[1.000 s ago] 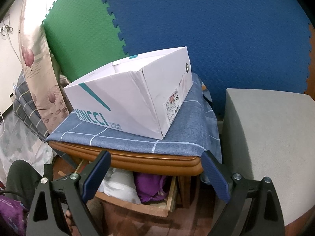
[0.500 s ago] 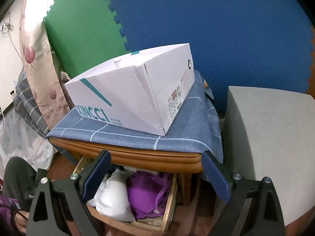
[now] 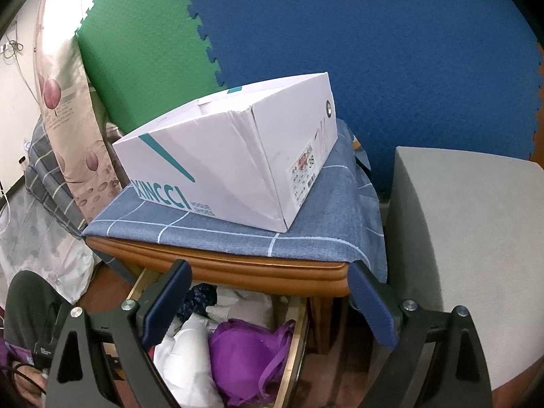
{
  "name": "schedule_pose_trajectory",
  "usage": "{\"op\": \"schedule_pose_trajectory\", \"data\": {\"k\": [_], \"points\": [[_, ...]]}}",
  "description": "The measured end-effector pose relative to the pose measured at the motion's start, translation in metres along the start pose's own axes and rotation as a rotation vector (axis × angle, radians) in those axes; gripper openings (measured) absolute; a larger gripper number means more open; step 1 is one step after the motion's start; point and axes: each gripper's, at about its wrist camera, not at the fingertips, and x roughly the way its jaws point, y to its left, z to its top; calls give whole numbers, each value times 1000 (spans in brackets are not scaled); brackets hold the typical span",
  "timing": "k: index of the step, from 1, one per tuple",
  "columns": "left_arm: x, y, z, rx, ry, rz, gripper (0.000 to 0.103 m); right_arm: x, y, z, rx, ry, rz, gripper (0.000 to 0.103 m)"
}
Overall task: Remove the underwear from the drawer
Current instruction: 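Grasp the grey sock in the drawer with the left gripper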
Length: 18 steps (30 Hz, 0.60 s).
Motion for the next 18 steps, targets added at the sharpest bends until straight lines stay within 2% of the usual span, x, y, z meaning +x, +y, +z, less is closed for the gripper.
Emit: {"op": "schedule_pose_trajectory", "data": {"k": [5,10,12,16,18], "points": [[-10,-12,-1,11,-4,7,103,0,0,0,0,0,0,95],[18,7,-1,63,-4,14,102,0,1,-1,1,-1,4,95],[15,2,-2,101,-24,42,101,-1,1,-1,-1,-1,3,95],[6,-7,-2,162,-67,45,101,-1,2,-1,-1,-4,6,95],[-7,-14,-3,208,-120,56,101,-2,3,-1,-1,-5,7,95]]}}
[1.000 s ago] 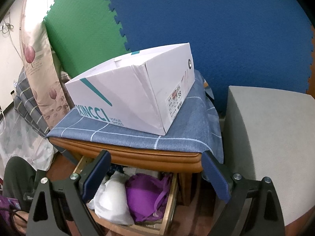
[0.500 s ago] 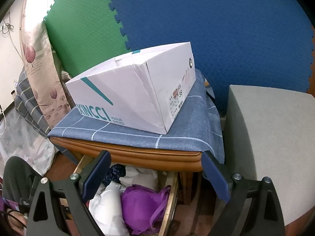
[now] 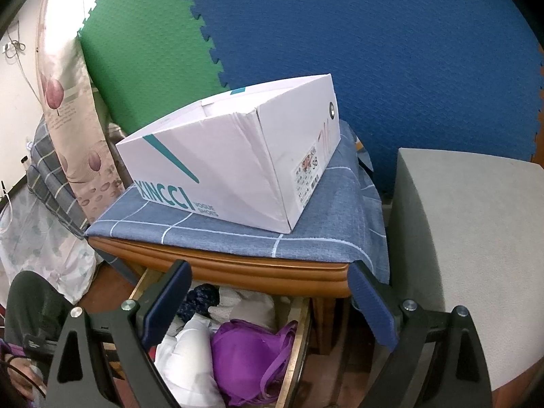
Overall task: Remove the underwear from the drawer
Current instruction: 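Grasp the grey sock in the drawer with the left gripper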
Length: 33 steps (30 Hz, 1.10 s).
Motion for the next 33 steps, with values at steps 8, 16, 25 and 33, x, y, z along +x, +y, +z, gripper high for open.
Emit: {"op": "schedule_pose_trajectory", "data": {"k": [8,16,25,33], "points": [[-52,-22,11,168,-196,95,102,-3,-3,1,10,-9,7,95],[-50,-65,34,425,-161,57,102,-4,-3,1,10,-13,12,95],[17,-83,67,621,-56,65,80,-4,-5,1,19,-11,11,95],[57,-67,82,556,33,106,70,1,-7,1,17,4,14,95]]}}
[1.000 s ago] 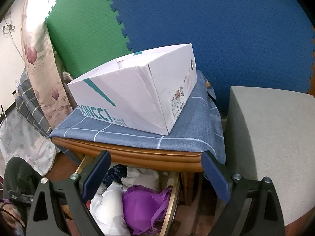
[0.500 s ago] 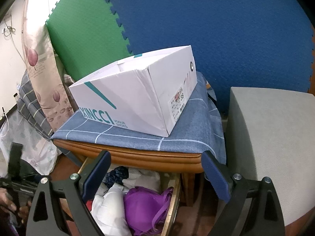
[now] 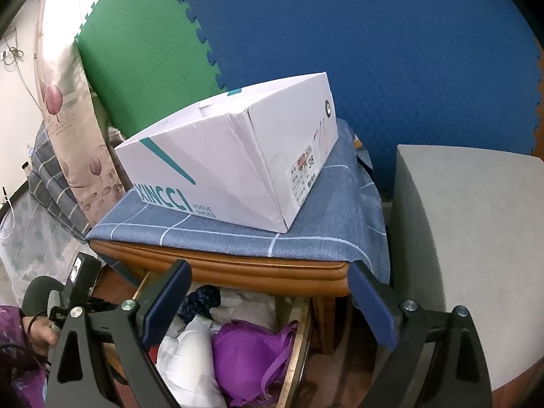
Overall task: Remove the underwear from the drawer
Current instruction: 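Grasp the grey sock in the drawer with the left gripper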
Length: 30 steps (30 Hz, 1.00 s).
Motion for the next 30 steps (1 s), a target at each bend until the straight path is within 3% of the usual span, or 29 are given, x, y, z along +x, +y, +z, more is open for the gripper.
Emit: {"op": "schedule_pose_trajectory", "data": {"k": [4,12,14,16,17,22,30], "points": [[5,0,6,-20,13,-31,71,4,4,0,-18,10,-1,95],[34,-12,13,41,35,-23,72,7,7,-2,-32,25,-7,95],[43,-14,11,57,61,-41,65,7,7,-2,-32,27,-8,95],[42,-18,8,104,46,-32,32,7,7,-2,-33,28,-8,95],[42,-21,7,128,45,-18,26,7,7,-2,-33,28,-8,95],[29,-29,-1,160,13,6,11,7,6,-3,-27,27,-8,95],[-27,-23,-20,36,-121,-50,10,8,4,-3,-19,28,-11,95]]}}
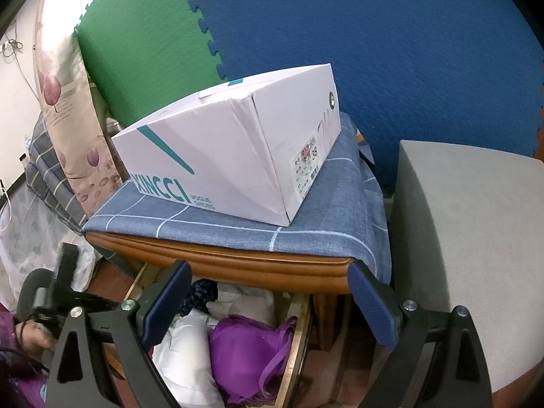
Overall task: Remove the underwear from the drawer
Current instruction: 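Grasp the grey sock in the drawer with the left gripper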
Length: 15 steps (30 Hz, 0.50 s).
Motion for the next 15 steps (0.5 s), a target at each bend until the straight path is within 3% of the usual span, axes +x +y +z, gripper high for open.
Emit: {"op": "schedule_pose_trajectory", "data": {"k": [15], "points": [[-121,-31,-11,51,-181,-77,10,-3,-3,1,16,-10,1,95]]}}
